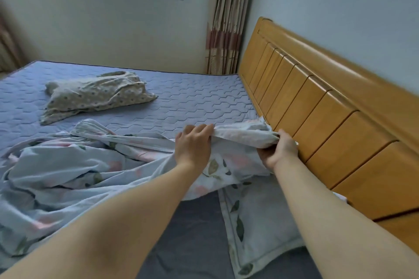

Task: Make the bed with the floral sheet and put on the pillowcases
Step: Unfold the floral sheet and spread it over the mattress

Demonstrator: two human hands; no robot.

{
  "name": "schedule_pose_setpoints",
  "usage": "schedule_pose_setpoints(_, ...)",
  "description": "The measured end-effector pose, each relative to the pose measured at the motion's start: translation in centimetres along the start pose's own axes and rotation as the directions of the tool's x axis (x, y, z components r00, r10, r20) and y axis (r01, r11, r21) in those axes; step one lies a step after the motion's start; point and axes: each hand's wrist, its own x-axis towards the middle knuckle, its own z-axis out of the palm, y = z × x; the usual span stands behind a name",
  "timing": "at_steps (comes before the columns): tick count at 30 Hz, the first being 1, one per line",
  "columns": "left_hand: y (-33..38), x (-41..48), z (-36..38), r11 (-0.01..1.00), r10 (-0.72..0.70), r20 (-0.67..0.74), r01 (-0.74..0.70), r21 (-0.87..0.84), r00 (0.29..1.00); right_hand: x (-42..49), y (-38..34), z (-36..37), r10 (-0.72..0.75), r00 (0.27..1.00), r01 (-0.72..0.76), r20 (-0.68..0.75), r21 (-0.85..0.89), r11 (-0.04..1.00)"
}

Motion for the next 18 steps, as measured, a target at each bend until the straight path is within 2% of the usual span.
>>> schedule_pose_setpoints(3,0.4,0.0,-2.3,0.992,0.111,-0.097,-0.105,0.067,0.989,-2.1,-1.3,0.9,0.001,0.999,0.000,-0.043,0.012,1.000)
schedule_pose_setpoints(6,1.9,0.5,-4.7,0.965,0.262,-0.300,-0.250,0.077,0.917,-4.0,-3.0,1.8,-0.016,0.994,0.022,-0.109,0.055,0.998)
schedule_pose_setpoints(7,2.7,0.6,-5.5,0.969,0.243,-0.286,-0.248,0.017,0.927,-4.8,-3.5,2.0,-0.031,0.992,0.038,-0.125,0.055,0.998)
schedule_pose_setpoints(8,3.5,0.9,-6.0,0.979,0.179,-0.234,-0.197,-0.057,0.956,-5.4,-3.9,2.3,-0.056,0.988,0.065,-0.141,0.057,0.996)
schedule_pose_setpoints(10,4.5,1.6,-6.6,0.974,-0.015,0.034,0.022,-0.224,0.999,-6.3,-4.3,2.4,-0.121,0.981,0.131,-0.149,0.059,0.990)
schedule_pose_setpoints(12,4.5,2.1,-6.8,0.953,-0.106,0.263,0.173,-0.248,0.959,-6.7,-3.8,2.0,-0.134,0.986,0.134,-0.101,-0.012,0.991)
schedule_pose_setpoints(13,4.3,1.8,-6.9,0.967,-0.104,0.317,0.171,-0.189,0.943,-6.6,-3.2,1.5,-0.110,0.993,0.107,-0.045,-0.059,0.992)
schedule_pose_setpoints(15,3.3,1.1,-6.7,0.986,-0.102,0.302,0.135,-0.093,0.948,-6.3,-1.5,0.5,-0.007,0.998,0.023,0.070,-0.224,0.974)
schedule_pose_setpoints(18,2.1,-0.3,-6.5,0.975,-0.137,0.300,0.182,-0.128,0.944,-6.7,1.7,-0.6,0.165,0.963,-0.029,0.215,-0.524,0.851)
